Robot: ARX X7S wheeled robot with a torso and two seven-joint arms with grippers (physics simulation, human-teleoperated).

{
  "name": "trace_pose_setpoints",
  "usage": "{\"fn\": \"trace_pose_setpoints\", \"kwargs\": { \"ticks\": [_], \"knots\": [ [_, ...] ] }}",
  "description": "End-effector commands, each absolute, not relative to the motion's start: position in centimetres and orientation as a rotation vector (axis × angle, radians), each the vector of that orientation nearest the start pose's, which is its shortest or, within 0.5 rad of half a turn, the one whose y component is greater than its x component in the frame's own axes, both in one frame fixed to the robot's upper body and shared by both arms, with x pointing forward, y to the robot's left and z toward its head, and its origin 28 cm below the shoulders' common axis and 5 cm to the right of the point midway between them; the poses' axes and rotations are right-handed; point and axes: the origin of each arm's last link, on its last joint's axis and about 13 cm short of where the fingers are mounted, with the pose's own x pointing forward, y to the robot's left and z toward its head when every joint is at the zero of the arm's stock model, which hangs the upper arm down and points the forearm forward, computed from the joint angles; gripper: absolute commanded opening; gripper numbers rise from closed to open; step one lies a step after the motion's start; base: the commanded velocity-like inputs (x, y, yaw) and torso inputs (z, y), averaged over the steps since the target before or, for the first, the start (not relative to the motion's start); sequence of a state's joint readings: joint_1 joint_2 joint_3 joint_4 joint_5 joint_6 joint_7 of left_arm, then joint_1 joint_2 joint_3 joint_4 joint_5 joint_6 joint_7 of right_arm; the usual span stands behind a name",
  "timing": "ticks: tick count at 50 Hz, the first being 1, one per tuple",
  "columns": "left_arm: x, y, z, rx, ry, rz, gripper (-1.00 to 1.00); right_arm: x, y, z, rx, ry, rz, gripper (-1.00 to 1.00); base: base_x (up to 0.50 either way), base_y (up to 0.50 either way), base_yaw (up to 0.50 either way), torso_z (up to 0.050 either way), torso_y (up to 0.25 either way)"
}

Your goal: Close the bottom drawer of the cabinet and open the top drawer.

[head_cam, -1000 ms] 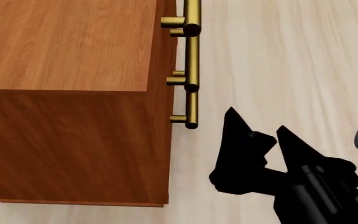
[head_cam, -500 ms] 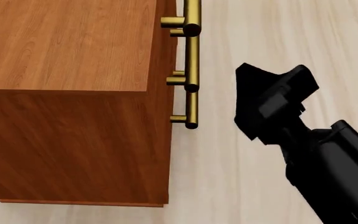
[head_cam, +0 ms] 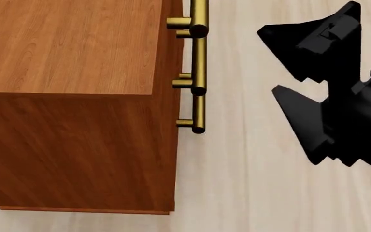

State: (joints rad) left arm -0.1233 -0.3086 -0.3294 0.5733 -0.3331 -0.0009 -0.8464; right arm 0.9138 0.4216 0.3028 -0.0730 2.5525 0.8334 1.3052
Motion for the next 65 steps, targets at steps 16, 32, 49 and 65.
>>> {"fn": "trace_pose_setpoints", "kwargs": {
  "ticks": [16, 32, 49, 65],
  "knots": [
    [20.2, 30.4, 18.2, -0.264, -0.748, 0.93, 1.0, 25.8, -17.8, 32.4, 1.146, 0.443, 0.641, 1.0, 0.0, 0.0, 0.0, 0.0, 0.0],
    [20.2, 30.4, 18.3, -0.268, -0.751, 0.93, 1.0, 27.2, -16.2, 32.7, 1.134, 0.468, 0.689, 1.0, 0.0, 0.0, 0.0, 0.0, 0.0],
    [20.1, 30.4, 18.3, -0.267, -0.756, 0.93, 1.0, 28.7, -14.6, 32.7, 1.117, 0.457, 0.67, 1.0, 0.0, 0.0, 0.0, 0.0, 0.0],
    [20.1, 30.4, 18.2, -0.267, -0.759, 0.927, 1.0, 30.4, -13.7, 32.5, 1.131, 0.424, 0.623, 1.0, 0.0, 0.0, 0.0, 0.0, 0.0]
  ]
}}
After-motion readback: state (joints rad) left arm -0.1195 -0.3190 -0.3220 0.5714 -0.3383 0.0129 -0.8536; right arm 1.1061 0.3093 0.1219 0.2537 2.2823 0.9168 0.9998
